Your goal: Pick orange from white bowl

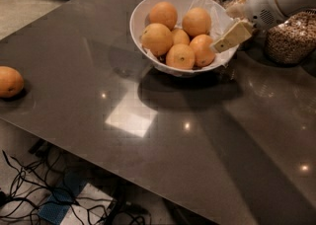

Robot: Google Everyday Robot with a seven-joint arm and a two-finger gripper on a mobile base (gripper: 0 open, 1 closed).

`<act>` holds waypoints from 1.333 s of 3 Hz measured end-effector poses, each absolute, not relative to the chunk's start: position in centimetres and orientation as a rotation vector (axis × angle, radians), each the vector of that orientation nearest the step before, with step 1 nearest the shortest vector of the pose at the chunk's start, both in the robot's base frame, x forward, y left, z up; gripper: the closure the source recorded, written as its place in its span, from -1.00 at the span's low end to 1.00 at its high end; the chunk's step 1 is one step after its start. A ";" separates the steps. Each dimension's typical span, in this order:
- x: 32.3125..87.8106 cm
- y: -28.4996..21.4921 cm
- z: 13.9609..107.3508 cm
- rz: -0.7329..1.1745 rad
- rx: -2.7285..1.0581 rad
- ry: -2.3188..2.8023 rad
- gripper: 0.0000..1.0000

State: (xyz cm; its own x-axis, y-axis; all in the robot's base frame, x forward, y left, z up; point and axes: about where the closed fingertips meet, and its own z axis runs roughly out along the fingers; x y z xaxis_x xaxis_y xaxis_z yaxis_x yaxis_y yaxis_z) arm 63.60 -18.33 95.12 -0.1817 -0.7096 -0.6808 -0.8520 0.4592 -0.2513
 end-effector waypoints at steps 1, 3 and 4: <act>64.1 -17.9 94.1 0.262 -1.310 1.950 -0.58; 66.0 -16.6 90.0 0.355 -1.347 1.982 -0.60; 66.6 -15.6 88.8 0.382 -1.374 1.985 -0.58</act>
Offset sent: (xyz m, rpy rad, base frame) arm 0.0306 0.0160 -0.0586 0.0332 0.1083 0.0602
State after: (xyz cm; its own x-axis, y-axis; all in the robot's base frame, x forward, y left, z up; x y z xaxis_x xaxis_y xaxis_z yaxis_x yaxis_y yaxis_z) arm 66.57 -15.55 88.79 -0.2083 -0.7060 -0.6769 -0.9069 0.3986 -0.1366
